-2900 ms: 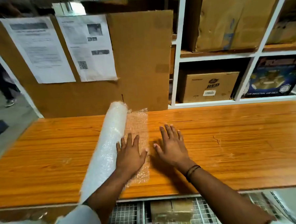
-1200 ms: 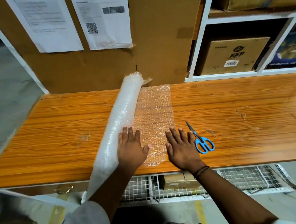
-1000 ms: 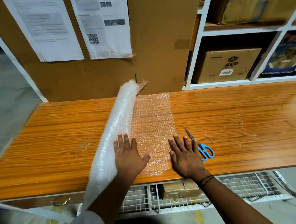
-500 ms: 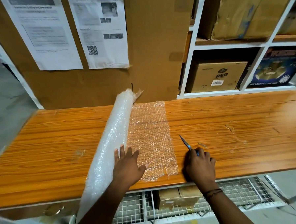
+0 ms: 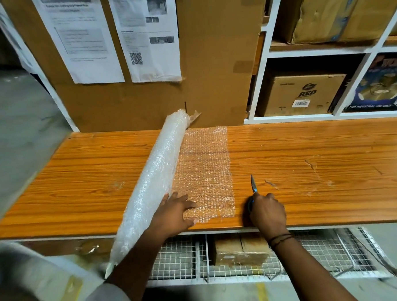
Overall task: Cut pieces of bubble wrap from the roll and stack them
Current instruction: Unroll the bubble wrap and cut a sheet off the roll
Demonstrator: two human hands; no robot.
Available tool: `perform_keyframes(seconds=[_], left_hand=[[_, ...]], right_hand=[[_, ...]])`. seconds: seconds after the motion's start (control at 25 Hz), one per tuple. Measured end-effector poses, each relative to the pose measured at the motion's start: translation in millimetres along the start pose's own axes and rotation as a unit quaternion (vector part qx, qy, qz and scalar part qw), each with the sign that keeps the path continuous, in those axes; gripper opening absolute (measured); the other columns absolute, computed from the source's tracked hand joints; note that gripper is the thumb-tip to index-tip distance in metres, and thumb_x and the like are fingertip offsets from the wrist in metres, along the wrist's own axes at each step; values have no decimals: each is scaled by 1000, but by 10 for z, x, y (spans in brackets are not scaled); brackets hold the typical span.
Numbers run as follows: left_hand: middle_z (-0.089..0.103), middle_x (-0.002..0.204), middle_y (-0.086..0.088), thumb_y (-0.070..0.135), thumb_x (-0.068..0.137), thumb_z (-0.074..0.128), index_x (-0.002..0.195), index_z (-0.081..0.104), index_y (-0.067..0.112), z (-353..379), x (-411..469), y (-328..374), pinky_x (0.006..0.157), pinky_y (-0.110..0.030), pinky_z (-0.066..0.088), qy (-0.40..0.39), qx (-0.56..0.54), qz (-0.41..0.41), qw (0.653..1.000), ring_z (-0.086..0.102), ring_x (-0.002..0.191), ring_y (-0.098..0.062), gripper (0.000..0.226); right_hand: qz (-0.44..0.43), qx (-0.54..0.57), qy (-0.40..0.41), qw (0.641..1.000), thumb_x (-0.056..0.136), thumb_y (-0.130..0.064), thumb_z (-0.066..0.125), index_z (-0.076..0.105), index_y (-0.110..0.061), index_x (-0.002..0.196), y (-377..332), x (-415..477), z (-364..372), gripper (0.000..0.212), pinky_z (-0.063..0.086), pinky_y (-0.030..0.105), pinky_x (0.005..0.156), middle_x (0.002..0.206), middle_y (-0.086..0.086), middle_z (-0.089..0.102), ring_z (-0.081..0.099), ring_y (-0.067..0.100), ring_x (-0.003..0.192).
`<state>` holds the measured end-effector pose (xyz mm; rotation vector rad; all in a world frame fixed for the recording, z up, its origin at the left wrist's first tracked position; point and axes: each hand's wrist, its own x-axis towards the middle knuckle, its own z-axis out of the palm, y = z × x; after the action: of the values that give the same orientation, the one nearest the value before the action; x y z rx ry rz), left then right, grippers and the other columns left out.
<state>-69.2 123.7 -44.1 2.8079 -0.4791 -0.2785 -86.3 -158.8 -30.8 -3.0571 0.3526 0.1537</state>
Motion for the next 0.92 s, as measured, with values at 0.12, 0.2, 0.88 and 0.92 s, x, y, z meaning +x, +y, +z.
perform_keyframes(seconds=[0.12, 0.2, 0.88, 0.92], left_hand=[[35, 165, 5, 54, 94, 66, 142, 56, 42, 20, -48, 63, 127, -42, 5, 18, -16, -9, 1000, 21, 156, -22, 51], [46, 159, 4, 50, 95, 67, 138, 62, 37, 19, -79, 131, 122, -36, 19, 44, -26, -4, 999, 35, 150, -20, 44], [71, 113, 14, 36, 92, 70, 107, 72, 31, 50, -189, -49, 79, -27, 49, 114, 13, 75, 991, 65, 104, -12, 15], [71, 108, 13, 35, 93, 69, 103, 71, 31, 53, -177, -71, 75, -27, 48, 115, 16, 77, 990, 65, 100, -13, 11]], right_hand=[[-11, 96, -30, 995, 102, -17, 49, 48, -11, 143, 23, -46, -52, 42, 53, 42, 82, 125, 22, 59, 66, 43, 108], [-14, 221, -29, 975, 101, -20, 56, 51, -9, 141, 23, -96, -67, 42, 51, 41, 79, 120, 24, 65, 65, 42, 106], [52, 705, -199, 679, 93, -11, 77, 72, -15, 118, -770, -1319, 213, 27, 55, 32, 51, 78, 10, 71, 65, 25, 64], [55, 700, -194, 685, 93, -13, 77, 71, -16, 118, -806, -1354, 227, 26, 55, 32, 51, 77, 8, 72, 65, 26, 64]])
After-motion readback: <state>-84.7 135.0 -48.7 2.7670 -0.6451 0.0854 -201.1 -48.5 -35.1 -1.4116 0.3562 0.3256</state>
